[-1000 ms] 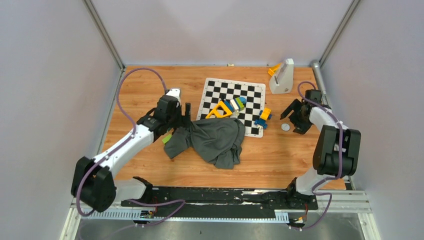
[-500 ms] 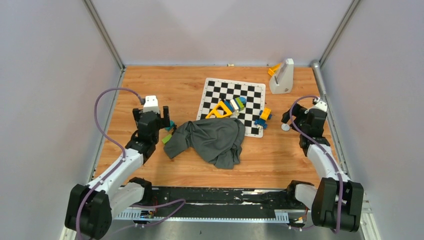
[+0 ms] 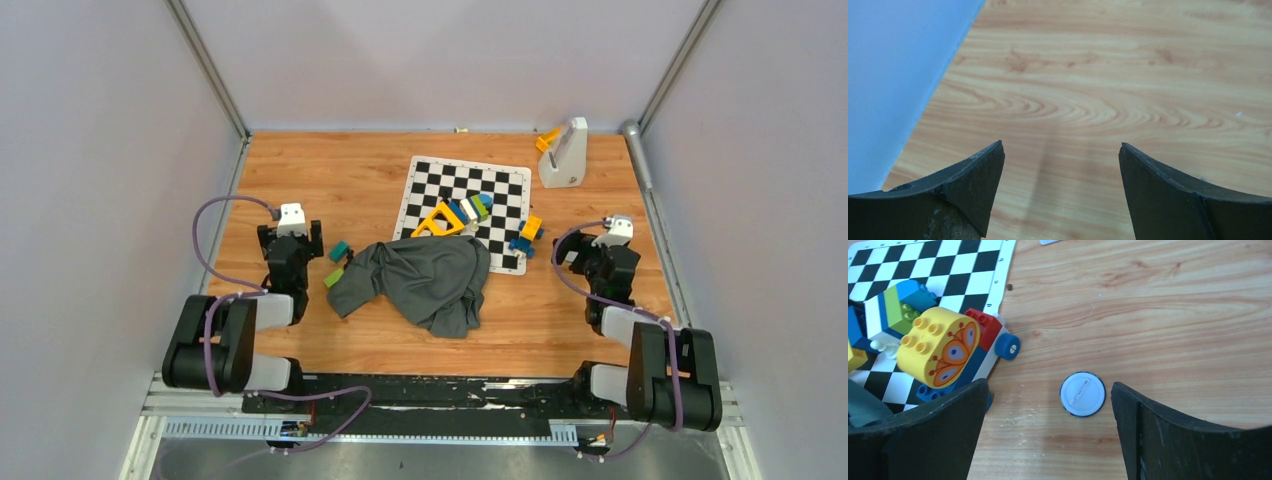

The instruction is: Remove the brooch from the garment

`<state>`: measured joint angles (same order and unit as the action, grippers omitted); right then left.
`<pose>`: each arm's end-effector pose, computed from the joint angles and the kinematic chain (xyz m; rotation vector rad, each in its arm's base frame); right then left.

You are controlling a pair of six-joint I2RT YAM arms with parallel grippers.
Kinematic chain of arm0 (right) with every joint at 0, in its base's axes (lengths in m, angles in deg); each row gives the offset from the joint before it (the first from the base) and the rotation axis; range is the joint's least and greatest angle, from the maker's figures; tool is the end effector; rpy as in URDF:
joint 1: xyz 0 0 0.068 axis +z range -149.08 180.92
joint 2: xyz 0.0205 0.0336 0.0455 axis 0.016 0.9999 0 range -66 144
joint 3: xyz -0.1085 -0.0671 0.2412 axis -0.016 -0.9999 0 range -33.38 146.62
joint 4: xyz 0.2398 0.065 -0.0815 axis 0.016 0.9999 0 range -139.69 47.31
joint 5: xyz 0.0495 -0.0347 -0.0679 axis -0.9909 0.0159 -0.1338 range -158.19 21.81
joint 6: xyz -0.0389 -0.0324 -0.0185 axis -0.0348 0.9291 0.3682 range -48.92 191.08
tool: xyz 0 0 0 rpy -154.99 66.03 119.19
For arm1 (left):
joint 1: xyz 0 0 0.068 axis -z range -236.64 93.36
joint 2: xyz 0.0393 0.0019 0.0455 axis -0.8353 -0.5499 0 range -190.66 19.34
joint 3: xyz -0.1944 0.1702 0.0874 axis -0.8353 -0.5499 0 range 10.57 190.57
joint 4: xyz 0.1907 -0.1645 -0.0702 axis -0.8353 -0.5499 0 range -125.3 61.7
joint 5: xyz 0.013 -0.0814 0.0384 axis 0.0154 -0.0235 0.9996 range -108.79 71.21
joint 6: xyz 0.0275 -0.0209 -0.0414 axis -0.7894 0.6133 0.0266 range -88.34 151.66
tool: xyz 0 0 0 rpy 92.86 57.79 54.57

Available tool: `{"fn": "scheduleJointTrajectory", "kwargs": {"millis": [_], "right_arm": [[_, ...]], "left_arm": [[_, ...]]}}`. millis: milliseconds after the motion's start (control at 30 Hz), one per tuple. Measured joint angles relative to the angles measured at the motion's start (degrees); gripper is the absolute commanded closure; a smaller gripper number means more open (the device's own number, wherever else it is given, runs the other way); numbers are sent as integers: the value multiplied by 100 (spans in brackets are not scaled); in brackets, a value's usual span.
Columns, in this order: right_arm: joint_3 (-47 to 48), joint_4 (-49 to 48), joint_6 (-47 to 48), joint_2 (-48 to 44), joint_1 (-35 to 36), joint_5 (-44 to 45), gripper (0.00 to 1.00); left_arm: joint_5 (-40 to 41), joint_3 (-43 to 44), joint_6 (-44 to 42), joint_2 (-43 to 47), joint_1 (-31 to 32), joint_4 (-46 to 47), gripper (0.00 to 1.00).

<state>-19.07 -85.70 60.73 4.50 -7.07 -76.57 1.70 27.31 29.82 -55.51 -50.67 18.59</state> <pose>0.2191 -0.0255 0.1546 0.2091 1.9113 0.1683 0.2367 -0.0122 0.1711 -0.1392 1.7559 0.2631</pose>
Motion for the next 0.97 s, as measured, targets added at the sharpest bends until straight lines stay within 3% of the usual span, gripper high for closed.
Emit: {"fn": "scheduleJointTrajectory", "kwargs": {"millis": [67,200,300,967], "right_arm": [[-164,-415,144,35,44,-72,1],[-813,-2323,354,673,83,-142,0],[-546,-1867,407,968,85,-129,0],[-256,-2020,455,955,122,-17,0]], "left_arm": [[-201,-162,-4,-415,-142,463,4],[-503,-199,2,-675,-210,621,0],[-599,-197,2,-669,-225,835,0],[-697,-195,2,-669,-232,1001,0]]}}
